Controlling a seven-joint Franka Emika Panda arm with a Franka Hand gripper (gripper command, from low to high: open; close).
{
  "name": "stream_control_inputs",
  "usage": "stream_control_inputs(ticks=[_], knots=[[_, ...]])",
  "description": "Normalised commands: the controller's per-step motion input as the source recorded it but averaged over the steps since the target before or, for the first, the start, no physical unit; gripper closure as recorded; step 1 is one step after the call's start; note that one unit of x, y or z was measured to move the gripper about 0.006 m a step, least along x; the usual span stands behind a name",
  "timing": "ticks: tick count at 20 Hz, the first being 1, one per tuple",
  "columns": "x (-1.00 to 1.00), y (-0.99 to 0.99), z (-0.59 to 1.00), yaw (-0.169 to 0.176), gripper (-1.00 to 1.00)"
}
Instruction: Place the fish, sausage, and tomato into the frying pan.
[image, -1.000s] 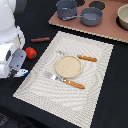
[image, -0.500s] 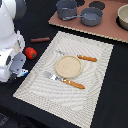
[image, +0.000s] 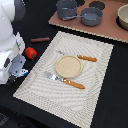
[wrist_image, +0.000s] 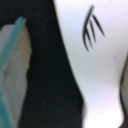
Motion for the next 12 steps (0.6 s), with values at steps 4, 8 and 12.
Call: stream_control_inputs(ticks=[4, 8, 12], knots=[[0.08, -0.20, -0.12, 0.008, 1.00], [0.07, -0.27, 0.62, -0.002, 1.00], [0.00, -0.02, 1.00, -0.012, 1.00]])
